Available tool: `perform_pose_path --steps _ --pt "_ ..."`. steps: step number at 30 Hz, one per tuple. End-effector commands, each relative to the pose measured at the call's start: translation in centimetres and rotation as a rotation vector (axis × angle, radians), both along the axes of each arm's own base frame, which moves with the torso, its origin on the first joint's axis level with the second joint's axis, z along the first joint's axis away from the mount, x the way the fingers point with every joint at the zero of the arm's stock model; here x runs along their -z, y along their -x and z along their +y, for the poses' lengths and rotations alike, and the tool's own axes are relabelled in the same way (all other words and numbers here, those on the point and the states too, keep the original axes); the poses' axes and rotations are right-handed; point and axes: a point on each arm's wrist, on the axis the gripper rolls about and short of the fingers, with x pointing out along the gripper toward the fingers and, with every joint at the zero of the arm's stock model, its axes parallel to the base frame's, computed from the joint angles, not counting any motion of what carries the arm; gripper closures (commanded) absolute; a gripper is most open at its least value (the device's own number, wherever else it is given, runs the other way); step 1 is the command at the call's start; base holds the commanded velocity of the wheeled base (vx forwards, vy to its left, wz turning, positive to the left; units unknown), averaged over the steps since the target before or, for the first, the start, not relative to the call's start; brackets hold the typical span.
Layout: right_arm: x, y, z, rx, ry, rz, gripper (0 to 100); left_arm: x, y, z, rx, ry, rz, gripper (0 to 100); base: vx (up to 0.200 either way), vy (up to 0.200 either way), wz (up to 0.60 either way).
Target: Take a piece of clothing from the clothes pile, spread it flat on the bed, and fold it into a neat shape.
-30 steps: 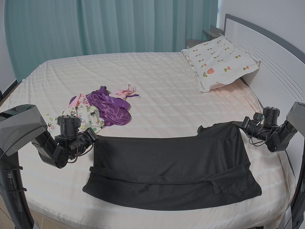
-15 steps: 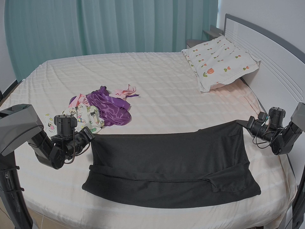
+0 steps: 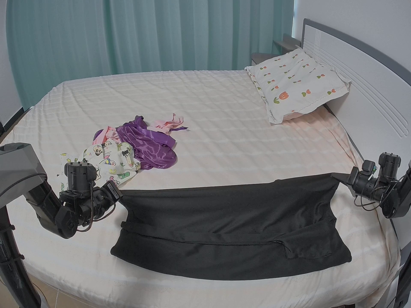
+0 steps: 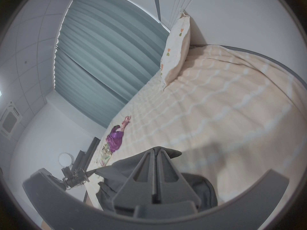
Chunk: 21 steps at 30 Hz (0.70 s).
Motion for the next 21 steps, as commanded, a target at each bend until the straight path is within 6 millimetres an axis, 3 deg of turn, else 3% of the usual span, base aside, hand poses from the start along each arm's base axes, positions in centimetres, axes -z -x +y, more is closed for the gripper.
perform_pose_path --steps 1,5,18,19,21 --pt "1.4 3.2 0.2 -0.017 0.051 0.063 100 0.7 2.2 0.1 0.008 -0.007 0.060 100 0.000 0.000 0.00" --pt "3.4 4.7 0.6 -0.056 0.112 0.116 100 1.5 3.2 0.1 0.013 -0.007 0.072 100 0.000 0.000 0.00" --pt "6.1 8.2 1.2 -0.137 0.217 0.200 100 7.5 7.2 -0.4 0.095 -0.097 0.150 100 0.000 0.000 0.00" --pt "6.2 8.2 1.3 -0.139 0.219 0.201 100 7.8 7.2 -0.5 0.095 -0.098 0.145 0 0.000 0.000 0.00" --pt "6.2 8.3 1.3 -0.139 0.223 0.208 100 8.3 7.4 -0.5 0.098 -0.097 0.131 0 0.000 0.000 0.00"
